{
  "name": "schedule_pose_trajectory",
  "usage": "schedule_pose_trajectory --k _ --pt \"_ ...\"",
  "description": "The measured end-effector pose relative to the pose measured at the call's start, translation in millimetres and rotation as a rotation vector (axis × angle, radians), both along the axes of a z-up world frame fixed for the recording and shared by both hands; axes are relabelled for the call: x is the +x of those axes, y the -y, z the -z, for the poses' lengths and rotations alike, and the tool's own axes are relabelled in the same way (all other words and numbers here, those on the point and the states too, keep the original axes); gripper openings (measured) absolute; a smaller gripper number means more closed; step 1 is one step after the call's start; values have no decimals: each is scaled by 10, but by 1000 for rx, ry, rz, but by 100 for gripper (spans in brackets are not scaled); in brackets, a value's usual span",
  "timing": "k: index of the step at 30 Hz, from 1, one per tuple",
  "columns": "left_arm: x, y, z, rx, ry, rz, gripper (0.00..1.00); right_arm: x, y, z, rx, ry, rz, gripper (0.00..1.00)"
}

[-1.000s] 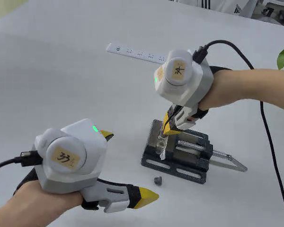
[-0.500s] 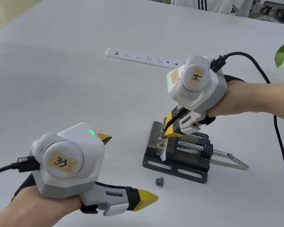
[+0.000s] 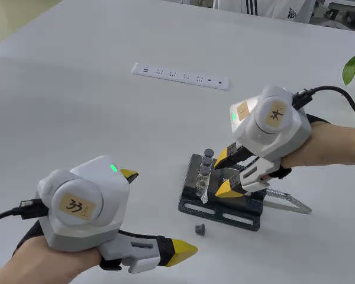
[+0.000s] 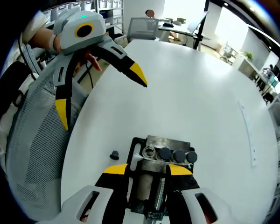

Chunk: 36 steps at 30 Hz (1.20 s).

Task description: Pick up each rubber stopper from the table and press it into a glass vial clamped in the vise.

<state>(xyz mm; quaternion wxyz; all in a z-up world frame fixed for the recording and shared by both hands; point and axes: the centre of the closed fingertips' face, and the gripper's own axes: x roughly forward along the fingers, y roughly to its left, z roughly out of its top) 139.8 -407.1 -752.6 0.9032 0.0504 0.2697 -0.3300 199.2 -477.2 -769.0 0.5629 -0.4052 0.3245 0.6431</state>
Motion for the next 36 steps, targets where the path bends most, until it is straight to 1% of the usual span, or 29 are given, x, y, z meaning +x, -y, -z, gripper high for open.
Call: schedule_pose_trajectory --k 1,2,3,8,9,12,15,17,19,24,26,27,33,34,36 --pt "0 1 0 -1 -1 0 96 -3 4 -1 3 2 1 27" --pt "1 0 -1 1 0 0 96 18 -10 -14 17 17 2 27" --pt "1 1 -2 1 0 1 96 25 -12 -17 18 18 3 26" --pt "-5 3 -13 1 -1 -1 96 107 -74 -55 29 24 16 16" --pt "-3 -6 -8 2 -2 -3 96 134 -101 -72 32 23 19 13" --pt "-2 -20 5 2 -5 -5 96 204 -149 -86 32 18 23 12" --pt "-3 -31 17 3 -8 -6 96 253 -175 -73 28 12 23 4" --pt "0 -44 24 3 -10 -8 96 229 -188 -61 24 -5 29 0" --pt "-3 -44 29 5 -11 -8 96 250 -208 -48 24 -15 36 0" --pt "5 -46 28 4 -11 -12 96 162 -239 -14 16 -53 35 0" --pt "6 -44 29 3 -12 -13 96 146 -250 8 13 -53 29 0" --pt "7 -49 32 3 -12 -14 96 155 -248 -7 12 -49 20 0" --pt "2 -55 45 3 -16 -16 96 235 -246 -46 20 -50 40 0" --pt "1 -56 45 -1 -18 -20 96 223 -244 -32 14 -58 35 0" --pt "-1 -62 57 1 -20 -19 95 212 -253 -11 9 -56 27 0"
